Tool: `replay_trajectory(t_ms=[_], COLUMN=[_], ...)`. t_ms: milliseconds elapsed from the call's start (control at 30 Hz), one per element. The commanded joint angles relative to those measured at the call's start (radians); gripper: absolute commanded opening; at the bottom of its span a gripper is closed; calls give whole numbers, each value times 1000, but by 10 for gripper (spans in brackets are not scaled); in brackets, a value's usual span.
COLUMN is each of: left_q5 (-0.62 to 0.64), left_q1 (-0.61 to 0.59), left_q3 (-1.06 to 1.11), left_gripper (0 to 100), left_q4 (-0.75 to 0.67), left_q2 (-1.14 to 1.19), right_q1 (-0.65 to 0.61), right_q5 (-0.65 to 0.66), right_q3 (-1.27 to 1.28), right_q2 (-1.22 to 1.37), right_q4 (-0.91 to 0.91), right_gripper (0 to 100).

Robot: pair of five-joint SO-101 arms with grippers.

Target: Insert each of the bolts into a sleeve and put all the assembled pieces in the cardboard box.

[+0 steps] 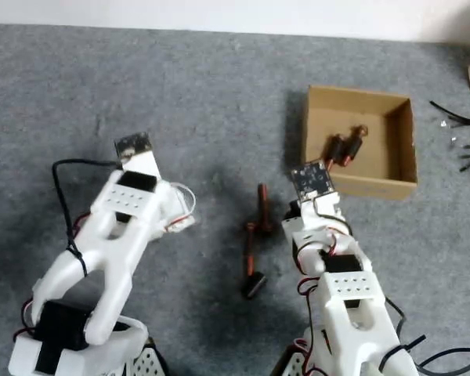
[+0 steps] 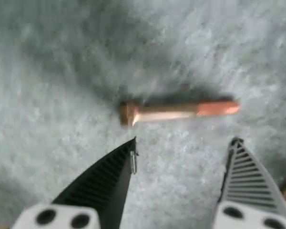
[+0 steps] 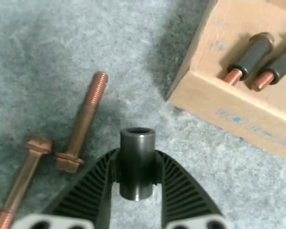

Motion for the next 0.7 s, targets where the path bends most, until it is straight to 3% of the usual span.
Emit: replay_trajectory(t_ms=[0, 100, 367, 667], left_q5=[163, 207, 427, 499], left_q1=[74, 105, 91, 68], left_q3=[10, 5, 12, 101], left_gripper=[284, 284, 285, 285], left_q4=[61, 51, -219, -264], left_q2=[-44, -41, -39, -39], right_q1=[12, 12, 12, 12], right_q5=[-5, -5, -3, -3], right_q3=[-5, -5, -5, -5], right_q2=[-21, -21, -21, -21], right_q4=[-30, -30, -30, -31], right_gripper=[5, 5, 5, 5])
